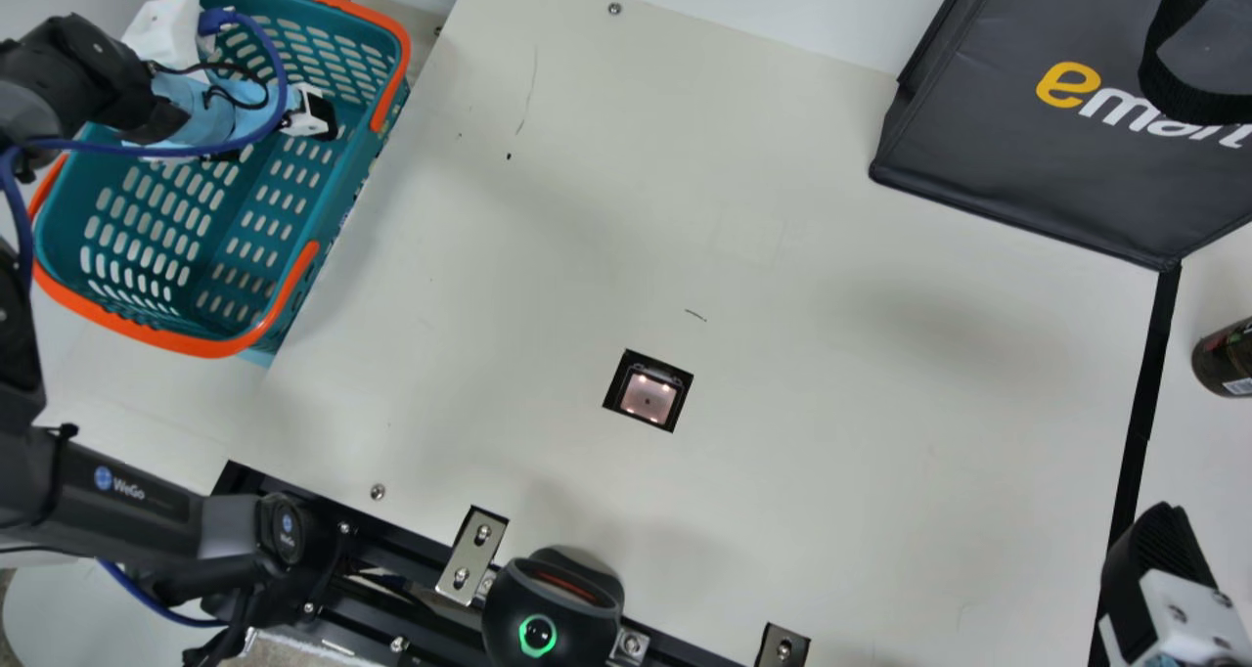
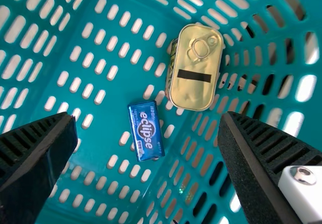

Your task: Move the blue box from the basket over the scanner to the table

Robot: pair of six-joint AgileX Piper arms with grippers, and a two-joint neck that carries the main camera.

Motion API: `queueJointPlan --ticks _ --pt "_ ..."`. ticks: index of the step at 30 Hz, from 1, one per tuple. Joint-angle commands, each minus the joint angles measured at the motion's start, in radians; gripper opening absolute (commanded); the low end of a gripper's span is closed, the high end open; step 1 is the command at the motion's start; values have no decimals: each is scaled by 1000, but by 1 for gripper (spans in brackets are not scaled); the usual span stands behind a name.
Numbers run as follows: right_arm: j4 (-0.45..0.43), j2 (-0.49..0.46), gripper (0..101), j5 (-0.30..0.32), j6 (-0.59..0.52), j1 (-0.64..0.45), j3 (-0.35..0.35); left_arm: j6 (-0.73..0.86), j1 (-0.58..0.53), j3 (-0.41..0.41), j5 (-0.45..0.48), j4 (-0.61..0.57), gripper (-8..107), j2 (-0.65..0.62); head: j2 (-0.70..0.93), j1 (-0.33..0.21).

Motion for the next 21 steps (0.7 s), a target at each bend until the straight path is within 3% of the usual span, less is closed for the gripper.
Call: queueJointPlan --ticks 1,21 --pt "0 0 95 0 0 0 0 22 7 -6 -2 -17 90 29 2 -30" --pt "0 0 95 -1 0 0 0 222 44 -71 -3 -76 90 241 2 -30"
